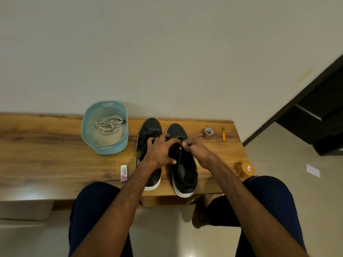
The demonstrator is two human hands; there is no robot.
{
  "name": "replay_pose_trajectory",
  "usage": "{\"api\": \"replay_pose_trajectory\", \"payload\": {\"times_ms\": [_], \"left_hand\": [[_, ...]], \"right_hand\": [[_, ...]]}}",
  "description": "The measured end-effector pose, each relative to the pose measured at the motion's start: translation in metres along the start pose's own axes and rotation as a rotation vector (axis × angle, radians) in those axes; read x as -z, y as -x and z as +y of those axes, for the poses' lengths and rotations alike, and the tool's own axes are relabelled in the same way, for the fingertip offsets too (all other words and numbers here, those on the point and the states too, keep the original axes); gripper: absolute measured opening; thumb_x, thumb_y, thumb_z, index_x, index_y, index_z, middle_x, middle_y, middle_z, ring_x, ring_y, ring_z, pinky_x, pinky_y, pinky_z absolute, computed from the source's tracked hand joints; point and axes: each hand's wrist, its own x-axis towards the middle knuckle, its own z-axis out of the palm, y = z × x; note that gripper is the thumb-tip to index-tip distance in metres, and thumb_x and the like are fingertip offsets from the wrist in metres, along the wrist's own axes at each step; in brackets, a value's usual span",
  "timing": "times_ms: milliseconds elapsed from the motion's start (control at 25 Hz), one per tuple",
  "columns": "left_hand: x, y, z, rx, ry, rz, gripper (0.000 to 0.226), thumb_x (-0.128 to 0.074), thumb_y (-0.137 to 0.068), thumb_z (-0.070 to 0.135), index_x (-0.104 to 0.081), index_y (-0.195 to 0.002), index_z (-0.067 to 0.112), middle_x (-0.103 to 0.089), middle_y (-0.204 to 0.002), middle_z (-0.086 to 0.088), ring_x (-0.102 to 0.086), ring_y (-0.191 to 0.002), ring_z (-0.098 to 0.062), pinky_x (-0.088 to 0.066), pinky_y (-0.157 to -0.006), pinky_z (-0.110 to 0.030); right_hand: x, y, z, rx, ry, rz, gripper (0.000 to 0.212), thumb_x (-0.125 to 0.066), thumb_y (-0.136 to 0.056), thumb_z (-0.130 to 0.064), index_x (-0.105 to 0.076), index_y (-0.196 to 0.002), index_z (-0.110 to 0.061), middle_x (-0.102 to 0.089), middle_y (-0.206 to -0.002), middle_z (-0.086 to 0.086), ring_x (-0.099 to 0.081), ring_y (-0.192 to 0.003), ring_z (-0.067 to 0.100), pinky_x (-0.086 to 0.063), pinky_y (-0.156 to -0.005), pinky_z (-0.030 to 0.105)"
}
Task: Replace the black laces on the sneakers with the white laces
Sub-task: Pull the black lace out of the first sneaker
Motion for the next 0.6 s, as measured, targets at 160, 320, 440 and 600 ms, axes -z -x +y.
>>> {"api": "replay_pose_trajectory", "payload": {"times_ms": [160, 320, 440, 600], "left_hand": [[-0.003, 0.004, 0.004, -0.019, -0.101, -0.004, 0.077, -0.079, -0.075, 0.044, -0.04, -0.142, 0.044, -0.021, -0.159, -0.003, -0.022, -0.145, -0.027, 0.0, -0.116, -0.056], [-0.002, 0.004, 0.01, -0.038, -0.136, -0.017, 0.071, -0.08, -0.075, 0.042, -0.046, -0.137, 0.044, -0.012, -0.163, -0.003, -0.013, -0.149, -0.029, 0.006, -0.115, -0.064], [-0.002, 0.001, 0.009, -0.067, -0.17, -0.063, 0.073, -0.081, -0.075, 0.041, -0.044, -0.138, 0.046, -0.002, -0.164, -0.002, -0.005, -0.151, -0.029, 0.012, -0.112, -0.067], [-0.002, -0.005, 0.003, -0.081, -0.191, -0.084, 0.076, -0.081, -0.074, 0.042, -0.042, -0.14, 0.046, 0.002, -0.165, 0.0, -0.002, -0.151, -0.027, 0.015, -0.11, -0.067]], "right_hand": [[0.008, 0.008, 0.005, -0.09, -0.211, -0.054, 0.03, -0.045, -0.105, -0.027, -0.068, -0.106, -0.009, -0.069, -0.115, 0.007, -0.057, -0.115, 0.021, -0.044, -0.086, 0.048], [0.024, 0.013, 0.003, 0.118, 0.181, 0.069, 0.02, -0.059, -0.098, -0.03, -0.062, -0.085, -0.015, -0.066, -0.098, 0.003, -0.059, -0.102, 0.021, -0.047, -0.084, 0.043], [0.031, 0.005, 0.004, 0.327, 0.853, 0.057, 0.012, -0.058, -0.098, -0.026, -0.065, -0.099, -0.016, -0.058, -0.106, 0.004, -0.055, -0.101, 0.022, -0.044, -0.086, 0.035], [0.027, 0.0, -0.004, 0.3, 0.838, 0.073, 0.024, -0.064, -0.094, -0.034, -0.067, -0.106, -0.014, -0.057, -0.109, 0.002, -0.055, -0.099, 0.018, -0.048, -0.086, 0.035]]}}
